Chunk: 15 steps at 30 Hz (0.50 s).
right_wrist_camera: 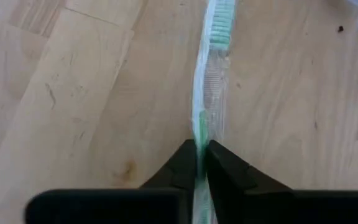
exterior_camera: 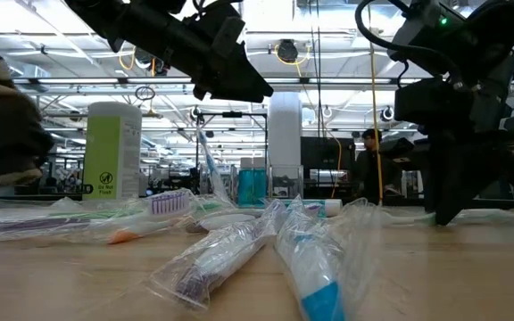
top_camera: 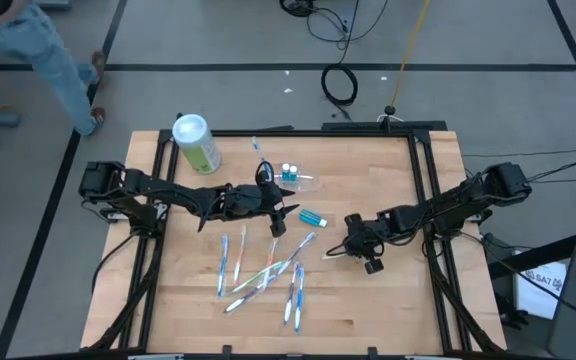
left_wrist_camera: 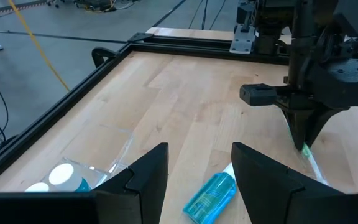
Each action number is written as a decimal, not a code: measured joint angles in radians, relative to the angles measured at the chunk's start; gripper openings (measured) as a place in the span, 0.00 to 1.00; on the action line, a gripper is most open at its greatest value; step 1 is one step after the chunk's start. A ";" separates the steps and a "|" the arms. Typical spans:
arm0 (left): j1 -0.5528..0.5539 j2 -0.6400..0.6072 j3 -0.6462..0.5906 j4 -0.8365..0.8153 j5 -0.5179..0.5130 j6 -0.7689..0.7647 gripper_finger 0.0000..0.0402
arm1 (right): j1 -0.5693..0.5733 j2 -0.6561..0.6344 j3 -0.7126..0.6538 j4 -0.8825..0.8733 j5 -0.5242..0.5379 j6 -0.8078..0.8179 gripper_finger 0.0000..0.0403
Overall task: Pick & Place toothbrushing station
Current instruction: Put the right green toothbrush into the transparent organizer
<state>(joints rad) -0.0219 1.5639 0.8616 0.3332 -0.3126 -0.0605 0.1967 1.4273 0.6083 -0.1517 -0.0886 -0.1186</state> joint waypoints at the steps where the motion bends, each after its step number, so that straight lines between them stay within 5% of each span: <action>1: 0.000 0.000 0.000 0.000 0.000 0.000 0.46 | 0.000 0.000 0.000 0.003 -0.009 0.000 0.03; 15: 0.000 0.000 0.000 0.000 0.000 0.000 0.46 | 0.000 -0.064 0.000 0.073 -0.012 0.047 0.02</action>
<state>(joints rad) -0.0219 1.5639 0.8616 0.3337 -0.3131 -0.0605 0.1967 1.3632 0.6080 -0.0788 -0.1008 -0.0719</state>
